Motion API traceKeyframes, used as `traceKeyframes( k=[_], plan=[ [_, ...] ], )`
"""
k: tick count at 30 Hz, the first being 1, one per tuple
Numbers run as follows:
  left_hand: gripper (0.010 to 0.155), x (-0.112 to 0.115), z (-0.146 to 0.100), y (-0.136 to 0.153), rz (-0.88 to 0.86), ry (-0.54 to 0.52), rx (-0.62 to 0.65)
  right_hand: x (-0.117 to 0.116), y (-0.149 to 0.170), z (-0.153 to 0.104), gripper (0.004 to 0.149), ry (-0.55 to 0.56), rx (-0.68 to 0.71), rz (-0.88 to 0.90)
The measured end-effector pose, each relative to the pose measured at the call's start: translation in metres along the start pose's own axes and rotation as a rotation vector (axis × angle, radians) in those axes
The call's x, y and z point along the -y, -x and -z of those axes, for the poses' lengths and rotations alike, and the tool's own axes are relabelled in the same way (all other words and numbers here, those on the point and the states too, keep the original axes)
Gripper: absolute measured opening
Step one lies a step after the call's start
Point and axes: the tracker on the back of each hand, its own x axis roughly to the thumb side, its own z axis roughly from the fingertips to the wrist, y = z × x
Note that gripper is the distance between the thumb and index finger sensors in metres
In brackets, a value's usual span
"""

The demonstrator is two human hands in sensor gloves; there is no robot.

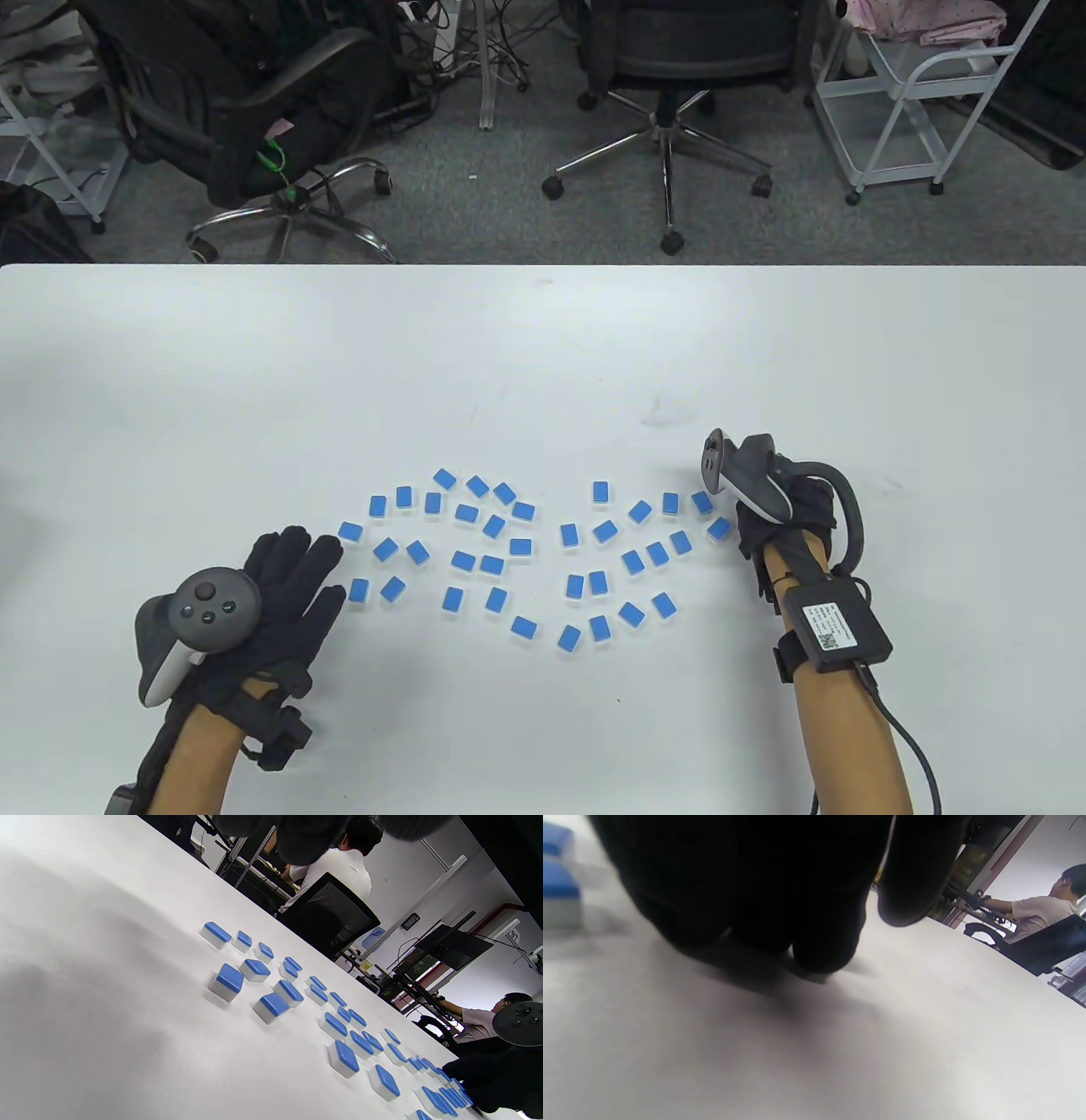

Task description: Build mahjong tile wall

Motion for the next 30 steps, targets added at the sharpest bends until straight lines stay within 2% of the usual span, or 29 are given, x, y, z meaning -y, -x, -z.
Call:
traceKeyframes(
  k=[3,5,10,12,14,16,21,23,30],
  plan=[
    [0.069,0.0,0.001,0.0,-0.003,0.003,0.0,-0.003,0.009,-0.003,0.054,-0.027,0.036,0.003],
    [0.069,0.0,0.001,0.0,-0.004,0.004,-0.001,-0.01,0.027,-0.003,0.054,-0.07,0.023,0.053],
    [0.069,0.0,-0.001,-0.002,-0.002,0.002,0.005,-0.038,0.105,-0.005,0.054,-0.192,-0.128,0.312],
    [0.069,0.0,-0.001,-0.002,-0.001,0.001,0.007,-0.048,0.132,-0.013,0.054,-0.256,-0.118,0.436],
    [0.07,0.001,0.0,-0.002,0.001,0.003,0.008,-0.052,0.143,-0.022,0.055,-0.261,-0.069,0.492],
    [0.07,0.002,0.001,-0.002,0.002,0.007,0.008,-0.055,0.144,-0.037,0.055,-0.215,0.006,0.473],
    [0.07,0.005,0.001,-0.001,-0.002,0.019,-0.002,-0.058,0.119,-0.061,0.054,-0.012,0.105,0.244],
    [0.069,0.006,0.0,-0.001,0.0,0.021,-0.004,-0.057,0.113,-0.063,0.054,-0.01,0.126,0.181],
    [0.069,0.008,0.002,-0.002,-0.004,0.028,-0.01,-0.056,0.111,-0.065,0.055,-0.01,0.145,0.199]
  ],
)
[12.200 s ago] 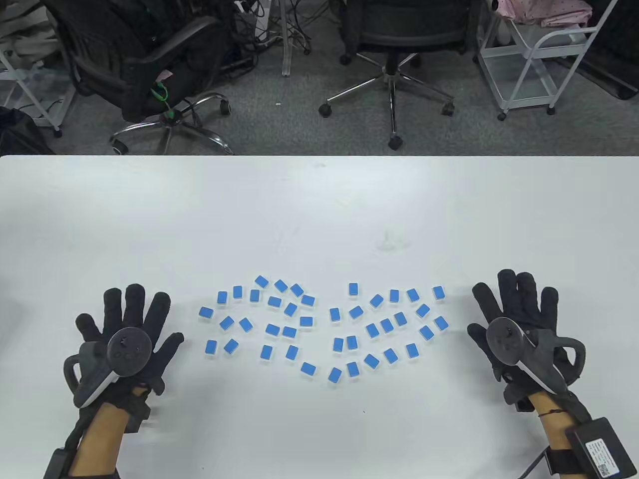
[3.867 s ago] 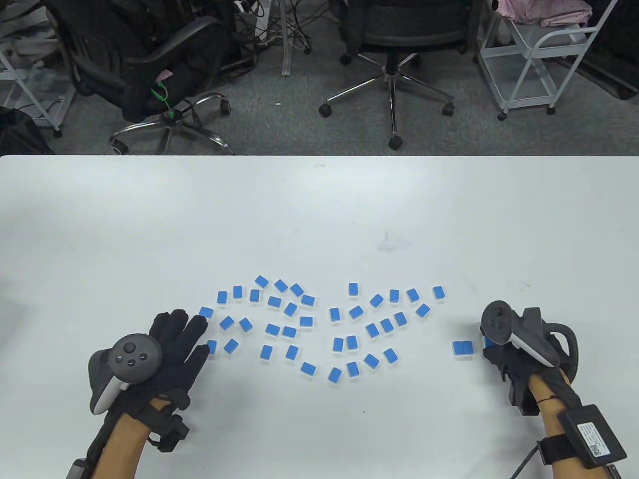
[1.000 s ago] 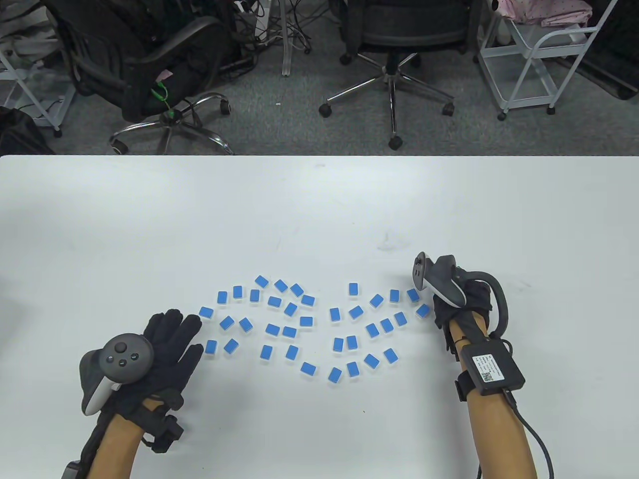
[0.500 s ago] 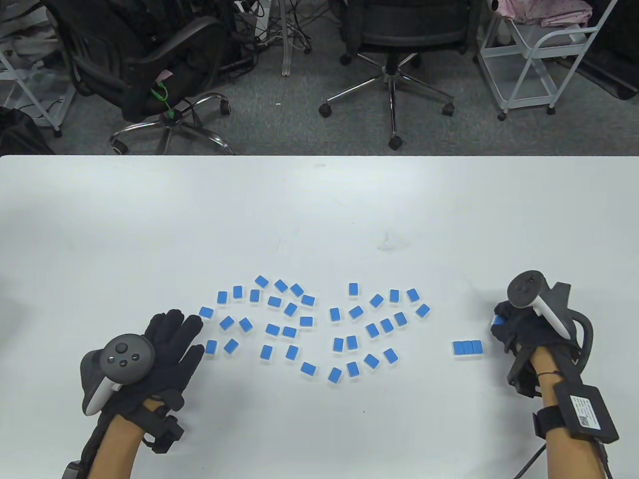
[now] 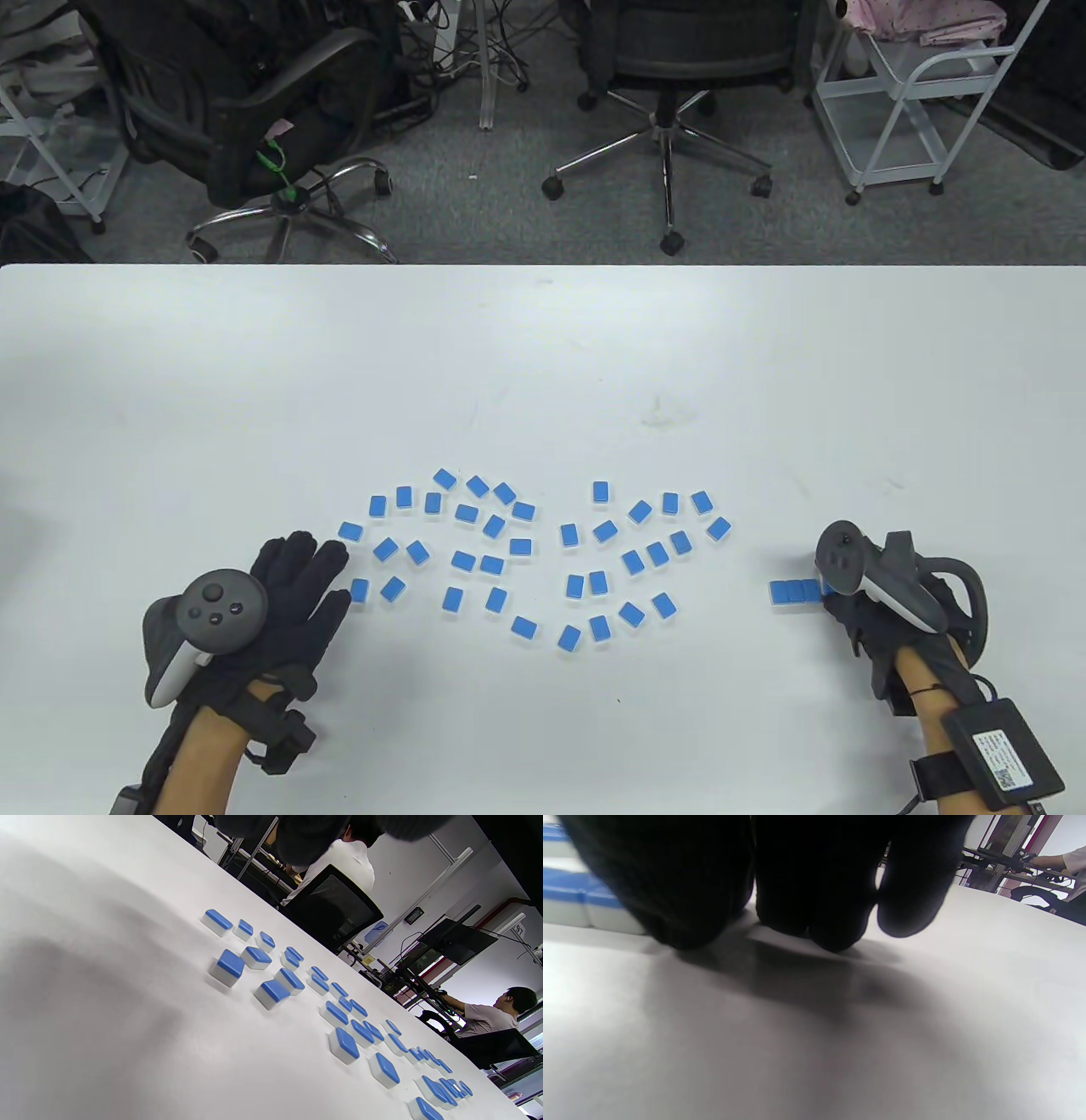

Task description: Build mahjong tile wall

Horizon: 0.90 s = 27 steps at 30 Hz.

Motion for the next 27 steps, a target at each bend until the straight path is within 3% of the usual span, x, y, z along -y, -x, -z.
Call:
traceKeyframes(
  k=[27],
  plan=[
    [0.07,0.0009,-0.0023,0.0032,-0.002,0.013,-0.004,-0.0005,-0.001,-0.0028,0.06,-0.036,0.023,0.01]
  ],
)
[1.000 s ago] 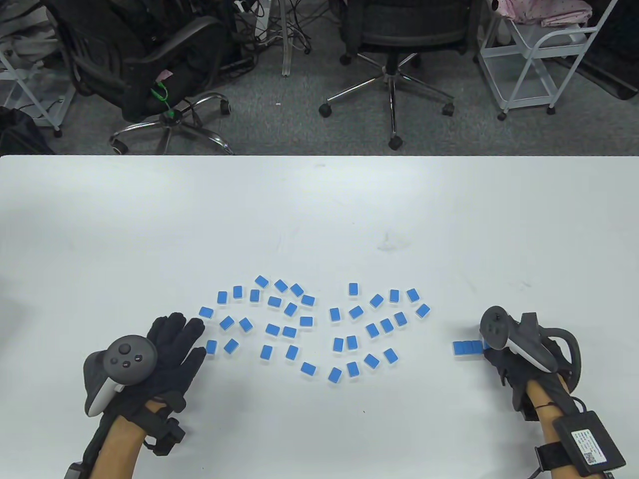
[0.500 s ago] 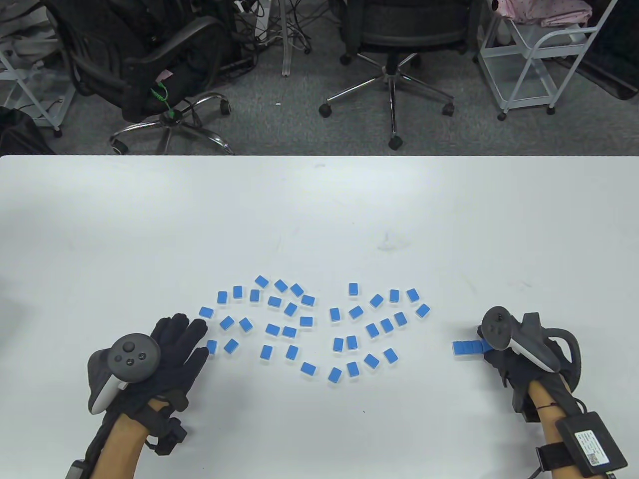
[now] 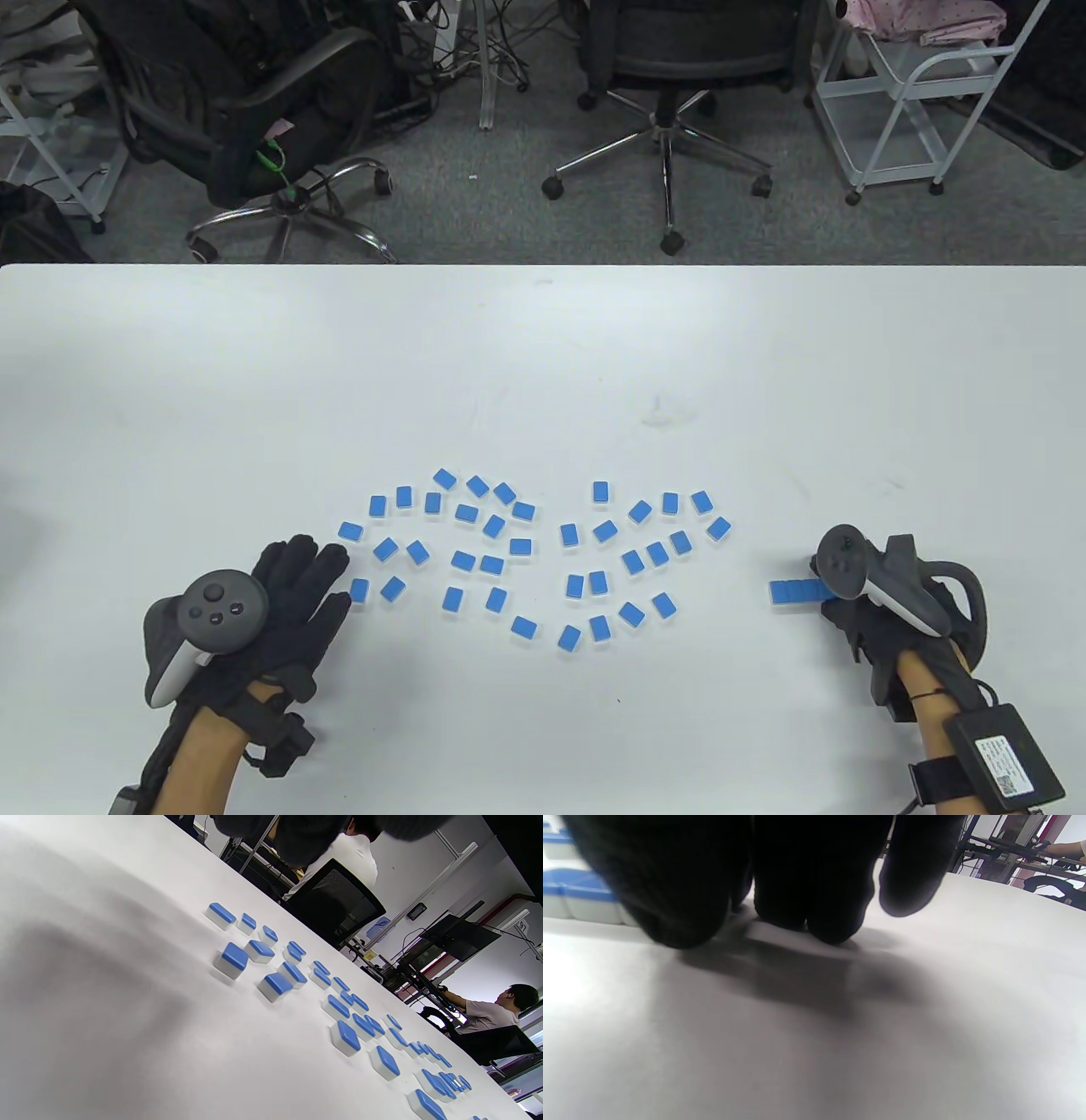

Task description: Build mahjong tile wall

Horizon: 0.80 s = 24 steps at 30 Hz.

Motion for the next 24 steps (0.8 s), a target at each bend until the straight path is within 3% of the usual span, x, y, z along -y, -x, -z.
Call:
traceKeyframes(
  k=[4,7,12,20,24],
  plan=[
    [0.07,-0.002,-0.001,0.001,-0.001,-0.013,-0.002,0.005,0.009,-0.002,0.06,-0.028,-0.004,0.122],
    [0.069,-0.003,-0.001,0.0,-0.005,-0.022,-0.002,0.015,0.018,-0.008,0.053,0.103,-0.013,0.245],
    [0.069,-0.005,-0.006,-0.004,0.029,-0.054,0.003,0.029,0.008,-0.022,0.051,0.282,-0.012,0.22],
    [0.069,-0.007,-0.007,-0.005,0.018,-0.063,0.013,0.043,-0.082,-0.006,0.056,0.254,0.087,-0.074],
    [0.069,-0.007,-0.007,-0.005,0.02,-0.062,0.018,0.042,-0.116,0.014,0.068,0.147,0.025,-0.178]
  ],
)
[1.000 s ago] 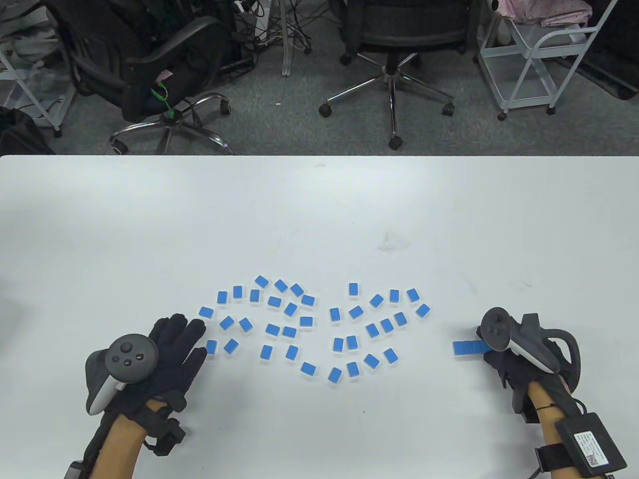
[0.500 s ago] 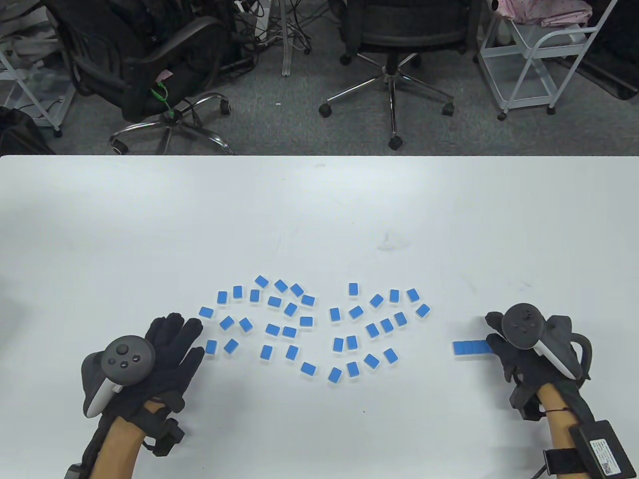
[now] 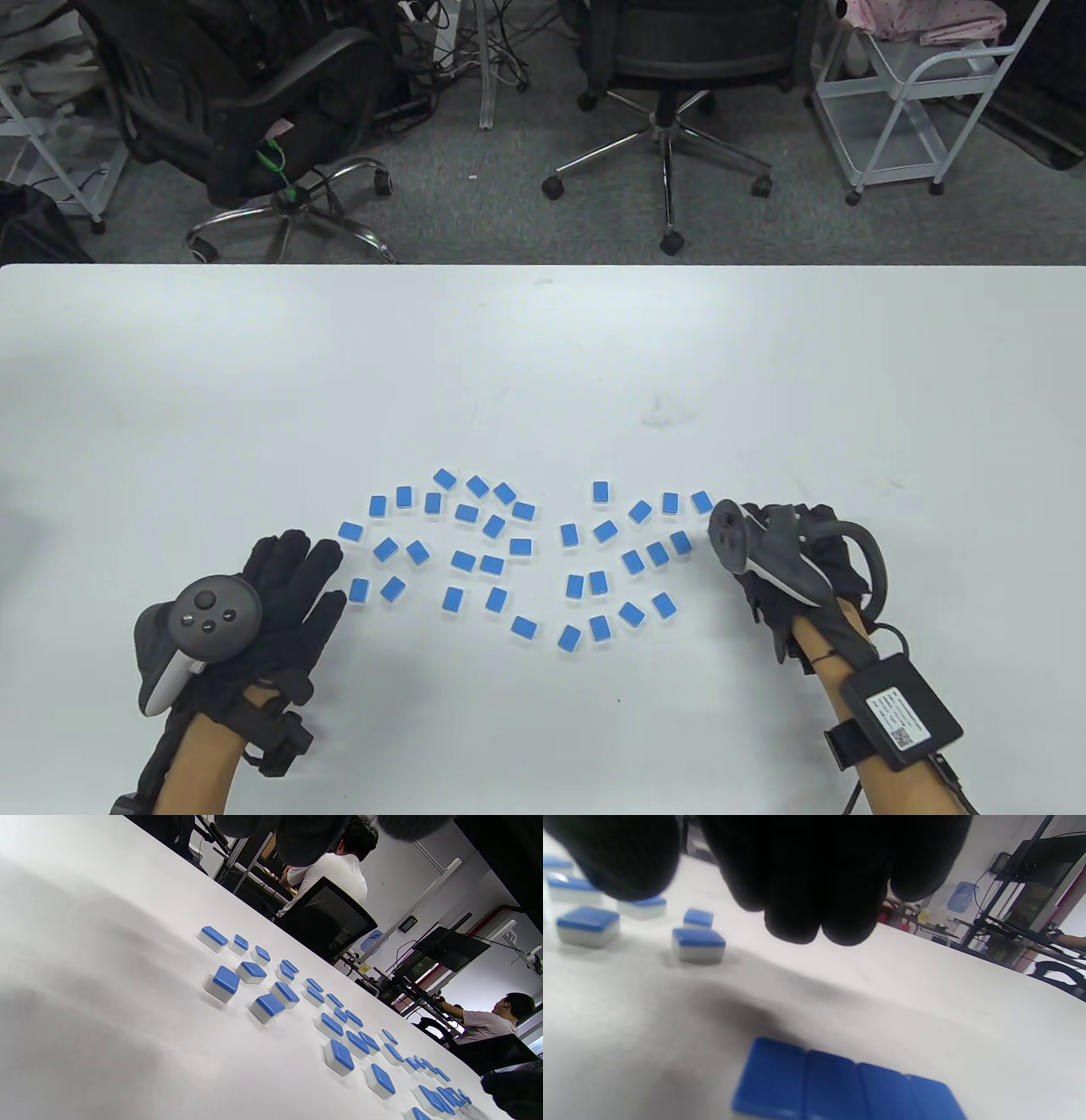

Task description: Build mahjong tile wall

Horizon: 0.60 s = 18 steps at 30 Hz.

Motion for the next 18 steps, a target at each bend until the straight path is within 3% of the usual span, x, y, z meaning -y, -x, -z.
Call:
traceKeyframes(
  k=[2,8,10,15,18],
  plan=[
    [0.069,0.0,0.0,0.0,0.0,0.002,0.001,-0.002,-0.012,0.013,0.07,-0.034,-0.039,-0.044],
    [0.069,-0.001,0.0,0.0,-0.002,0.001,-0.001,-0.011,-0.023,0.034,0.059,-0.082,-0.097,-0.011],
    [0.07,-0.001,0.001,0.0,-0.002,0.004,-0.001,-0.01,-0.023,0.035,0.056,-0.028,-0.11,-0.015],
    [0.07,-0.001,0.001,-0.001,-0.001,0.006,0.003,-0.012,-0.009,0.03,0.056,-0.034,-0.082,-0.05],
    [0.069,-0.001,0.001,-0.001,0.001,0.005,0.005,-0.005,0.024,0.019,0.056,0.016,-0.107,-0.036]
  ],
)
